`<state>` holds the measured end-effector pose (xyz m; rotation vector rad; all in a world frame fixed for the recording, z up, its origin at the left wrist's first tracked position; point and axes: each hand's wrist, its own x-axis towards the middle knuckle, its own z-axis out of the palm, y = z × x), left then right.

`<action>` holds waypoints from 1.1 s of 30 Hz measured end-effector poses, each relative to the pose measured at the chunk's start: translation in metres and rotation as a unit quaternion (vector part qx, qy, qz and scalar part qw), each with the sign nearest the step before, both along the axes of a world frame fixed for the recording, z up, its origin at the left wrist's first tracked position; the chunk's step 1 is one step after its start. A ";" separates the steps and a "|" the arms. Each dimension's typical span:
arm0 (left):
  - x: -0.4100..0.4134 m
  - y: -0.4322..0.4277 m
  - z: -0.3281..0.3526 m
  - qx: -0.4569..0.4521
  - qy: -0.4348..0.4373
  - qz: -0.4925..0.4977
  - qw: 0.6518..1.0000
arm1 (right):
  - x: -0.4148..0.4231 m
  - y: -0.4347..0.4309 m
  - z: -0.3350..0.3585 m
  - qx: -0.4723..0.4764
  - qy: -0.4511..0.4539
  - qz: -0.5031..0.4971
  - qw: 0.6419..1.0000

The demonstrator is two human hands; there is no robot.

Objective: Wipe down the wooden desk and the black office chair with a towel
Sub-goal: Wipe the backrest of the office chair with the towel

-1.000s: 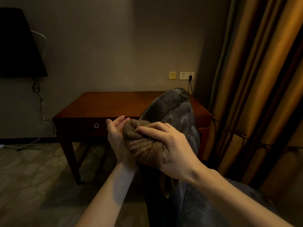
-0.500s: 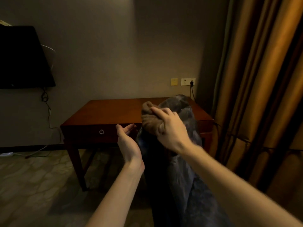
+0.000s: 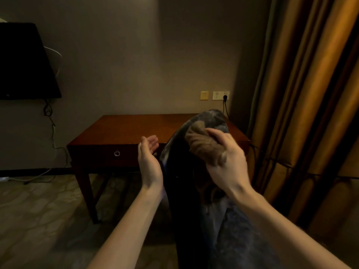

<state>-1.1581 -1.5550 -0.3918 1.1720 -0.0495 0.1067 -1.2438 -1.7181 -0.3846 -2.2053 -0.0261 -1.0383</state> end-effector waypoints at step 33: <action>0.048 -0.032 0.061 0.424 -0.036 -0.123 0.897 | 0.100 -0.081 0.029 -0.138 0.076 -0.116 0.981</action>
